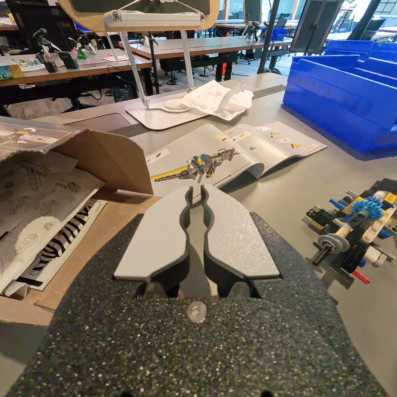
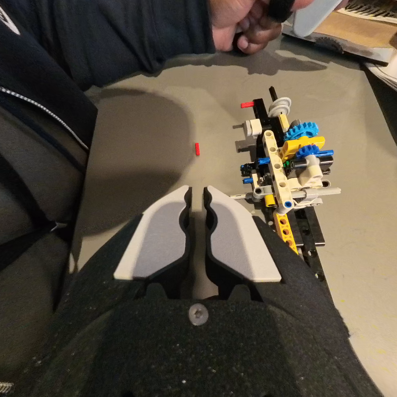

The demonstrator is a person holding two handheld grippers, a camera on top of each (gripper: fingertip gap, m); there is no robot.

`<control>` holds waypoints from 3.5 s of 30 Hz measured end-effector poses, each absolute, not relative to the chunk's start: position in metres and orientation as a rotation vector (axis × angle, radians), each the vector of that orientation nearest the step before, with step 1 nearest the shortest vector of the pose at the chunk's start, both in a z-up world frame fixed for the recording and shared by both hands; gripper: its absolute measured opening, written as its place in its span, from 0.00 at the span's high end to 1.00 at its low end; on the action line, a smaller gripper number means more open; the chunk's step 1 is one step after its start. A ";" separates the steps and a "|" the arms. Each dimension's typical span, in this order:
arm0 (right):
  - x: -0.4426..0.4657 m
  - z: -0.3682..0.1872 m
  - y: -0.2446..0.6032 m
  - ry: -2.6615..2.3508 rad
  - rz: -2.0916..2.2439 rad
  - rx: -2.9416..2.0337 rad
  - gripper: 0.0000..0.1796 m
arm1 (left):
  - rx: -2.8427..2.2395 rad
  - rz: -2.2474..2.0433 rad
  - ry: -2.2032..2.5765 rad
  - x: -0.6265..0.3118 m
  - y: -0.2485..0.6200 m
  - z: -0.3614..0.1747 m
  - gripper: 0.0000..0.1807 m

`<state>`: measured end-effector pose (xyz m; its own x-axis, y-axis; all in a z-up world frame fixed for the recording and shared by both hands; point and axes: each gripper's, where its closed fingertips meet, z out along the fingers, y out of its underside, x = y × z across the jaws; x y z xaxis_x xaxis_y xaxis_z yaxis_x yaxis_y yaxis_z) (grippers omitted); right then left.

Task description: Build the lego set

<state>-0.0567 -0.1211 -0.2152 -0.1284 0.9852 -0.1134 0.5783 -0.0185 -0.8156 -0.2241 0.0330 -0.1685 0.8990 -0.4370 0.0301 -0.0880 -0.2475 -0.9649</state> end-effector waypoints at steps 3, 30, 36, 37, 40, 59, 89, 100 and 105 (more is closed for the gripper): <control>-0.051 -0.213 -0.122 -1.734 1.063 -1.636 0.94 | -1.808 -0.346 0.390 -0.224 0.033 -0.169 0.96; 0.040 -0.211 -0.111 -1.739 1.000 -1.579 0.94 | -1.871 -0.202 0.430 -0.222 0.038 -0.181 0.96; 0.039 -0.213 -0.110 -1.739 0.971 -1.582 0.94 | -1.887 -0.188 0.461 -0.219 0.038 -0.184 0.96; 0.039 -0.214 -0.110 -1.741 0.966 -1.582 0.94 | -1.887 -0.187 0.464 -0.219 0.037 -0.184 0.96; 0.039 -0.214 -0.110 -1.741 0.966 -1.585 0.94 | -1.888 -0.184 0.474 -0.218 0.037 -0.185 0.96; 0.038 -0.219 -0.108 -1.750 0.910 -1.619 0.94 | -1.900 -0.166 0.493 -0.216 0.037 -0.187 0.95; 0.063 -0.181 -0.074 -1.639 0.808 -1.531 0.93 | -1.903 -0.121 0.533 -0.213 0.037 -0.190 0.95; 0.203 -0.161 0.028 -1.630 0.159 -1.932 0.89 | -1.924 -0.025 0.653 -0.203 0.034 -0.201 0.95; 0.228 -0.193 0.025 -1.693 0.023 -2.091 0.88 | -1.922 -0.023 0.668 -0.202 0.033 -0.201 0.95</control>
<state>0.2276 0.0245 -0.1933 0.2473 0.9330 0.2615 0.9254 -0.1475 -0.3491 -0.2016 0.0331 -0.2012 0.8437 -0.4589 -0.2784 -0.4390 -0.2916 -0.8498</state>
